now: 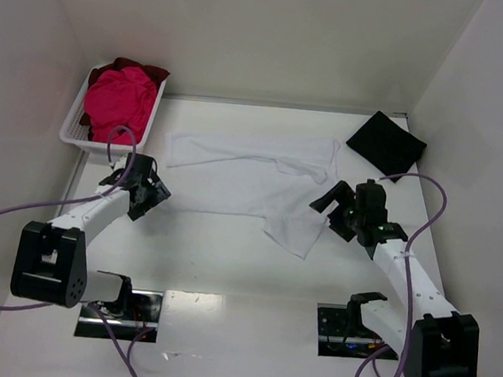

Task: Fold and stack the t-shirts
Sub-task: Grap the side of the flattened tshirt closest away from the robot with both arms

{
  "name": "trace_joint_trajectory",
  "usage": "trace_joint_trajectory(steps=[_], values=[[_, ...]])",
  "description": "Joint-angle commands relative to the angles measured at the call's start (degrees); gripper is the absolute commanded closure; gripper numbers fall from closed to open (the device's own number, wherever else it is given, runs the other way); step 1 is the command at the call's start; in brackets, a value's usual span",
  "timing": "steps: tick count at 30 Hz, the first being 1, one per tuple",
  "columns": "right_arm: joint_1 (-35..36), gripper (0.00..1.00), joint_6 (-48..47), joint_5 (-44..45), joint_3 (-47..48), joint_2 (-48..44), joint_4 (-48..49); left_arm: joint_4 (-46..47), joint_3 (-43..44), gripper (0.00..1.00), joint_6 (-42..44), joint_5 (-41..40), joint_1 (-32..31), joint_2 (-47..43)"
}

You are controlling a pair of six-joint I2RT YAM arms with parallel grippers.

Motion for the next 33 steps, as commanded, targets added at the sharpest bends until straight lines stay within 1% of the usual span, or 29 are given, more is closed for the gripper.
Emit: trace_joint_trajectory(steps=[1, 7, 8, 9, 10, 11, 12, 14, 17, 19, 21, 22, 23, 25, 26, 28, 29, 31, 33], values=[[0.52, 0.0, 0.94, 2.8, -0.61, 0.27, 1.84, 1.37, 0.18, 0.16, -0.79, -4.6, 0.8, 1.86], [0.52, 0.0, 1.47, 4.82, -0.61, 1.58, 1.31, 0.75, 0.18, 0.26, -2.72, -7.68, 0.8, 2.91], [0.52, 0.0, 0.95, 4.82, -0.61, 2.11, 1.31, 0.75, 0.18, 0.31, -4.03, -8.29, 1.32, 3.52], [0.52, 0.0, 0.94, 4.82, -0.61, 2.89, 1.31, 1.36, 0.18, 0.34, -4.65, -8.29, 1.33, 3.53], [0.52, 0.02, 0.94, 4.82, -0.61, 2.9, 1.31, 1.89, 0.18, 0.35, -4.66, -8.29, 1.33, 4.05], [0.52, 0.02, 0.25, 4.82, -0.61, 3.69, 1.84, 1.89, 0.18, 0.35, -5.26, -8.29, 1.33, 4.05], [0.52, 0.04, 0.24, 4.82, -0.61, 4.48, 1.84, 1.89, 0.71, 0.37, -5.27, -8.29, 1.33, 5.97], [0.52, 0.04, -0.38, 4.82, -0.61, 5.09, 1.84, 1.89, 1.32, 0.37, -5.27, -7.77, 1.33, 8.26], [0.52, 0.1, -0.38, 4.22, -0.61, 5.63, 2.37, 2.42, 1.33, 0.38, -5.27, -7.24, 1.33, 9.5], [0.52, 0.11, -0.99, 4.21, -0.61, 6.15, 2.37, 3.12, 1.33, 0.39, -5.27, -6.54, 1.33, 9.5], [0.52, 0.13, -0.99, 3.69, -1.13, 7.29, 2.37, 3.65, 1.33, 0.44, -5.27, -6.54, 1.33, 9.5], [0.52, 0.13, -1.6, 3.68, -1.13, 7.3, 2.37, 3.65, 1.85, 0.47, -5.27, -6.54, 1.33, 10.11], [0.52, 0.14, -1.61, 3.68, -1.13, 7.82, 2.37, 3.65, 1.85, 0.58, -5.79, -6.54, 1.33, 10.73], [0.52, 0.14, -2.22, 3.68, -1.13, 7.82, 2.37, 3.65, 2.47, 0.7, -5.8, -6.54, 1.33, 11.44], [1.04, 0.15, -2.22, 3.68, -1.13, 8.52, 1.67, 3.65, 2.47, 0.81, -5.8, -6.01, 1.33, 12.05], [1.05, 0.15, -2.84, 3.68, -1.13, 8.53, 1.06, 3.65, 2.47, 0.88, -5.8, -6.01, 1.33, 12.66], [2.09, 0.15, -2.84, 3.68, -1.13, 9.14, 0.35, 3.65, 2.47, 0.95, -5.8, -6.01, 1.33, 12.67], [3.5, 0.15, -2.84, 4.29, -1.13, 9.67, 0.35, 3.65, 2.99, 1.0, -5.8, -6.01, 1.33, 12.67], [4.04, 0.15, -2.31, 5.09, -1.13, 11.68, 0.35, 3.65, 3.0, 1.0, -5.8, -5.49, 1.33, 12.67]])
